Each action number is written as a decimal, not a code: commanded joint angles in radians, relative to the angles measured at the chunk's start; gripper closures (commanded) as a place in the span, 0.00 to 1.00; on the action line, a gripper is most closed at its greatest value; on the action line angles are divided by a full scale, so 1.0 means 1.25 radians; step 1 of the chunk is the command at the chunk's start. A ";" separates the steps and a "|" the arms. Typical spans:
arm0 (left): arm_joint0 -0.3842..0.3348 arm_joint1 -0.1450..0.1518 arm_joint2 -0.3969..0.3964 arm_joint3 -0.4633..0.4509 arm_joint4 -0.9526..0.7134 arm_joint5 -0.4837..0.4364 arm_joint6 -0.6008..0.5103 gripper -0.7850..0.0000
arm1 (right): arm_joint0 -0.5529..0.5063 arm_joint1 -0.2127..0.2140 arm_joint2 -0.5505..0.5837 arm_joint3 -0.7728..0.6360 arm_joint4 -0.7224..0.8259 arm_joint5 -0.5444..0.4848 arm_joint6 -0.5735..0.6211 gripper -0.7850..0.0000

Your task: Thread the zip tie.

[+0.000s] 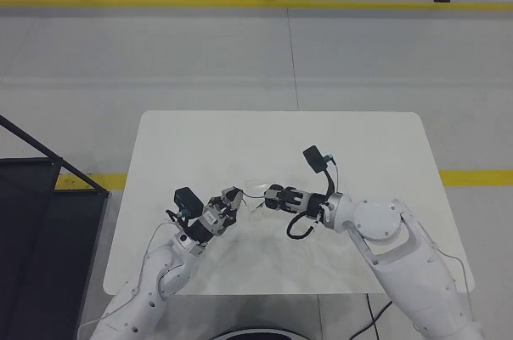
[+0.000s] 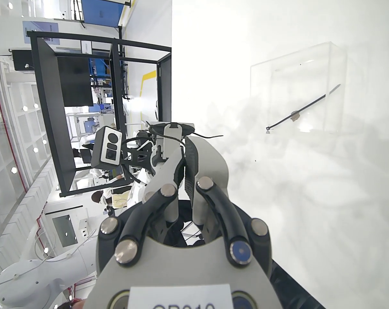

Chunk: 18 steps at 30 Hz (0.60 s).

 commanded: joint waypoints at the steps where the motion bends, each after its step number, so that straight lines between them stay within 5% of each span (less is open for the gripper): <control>1: 0.000 -0.001 0.000 0.001 0.004 0.001 0.002 1.00 | 0.001 -0.001 -0.001 0.001 0.001 0.000 -0.002 1.00; 18: 0.003 -0.006 -0.003 -0.002 0.008 0.026 -0.017 1.00 | -0.045 0.000 0.042 -0.009 0.064 -0.079 -0.041 1.00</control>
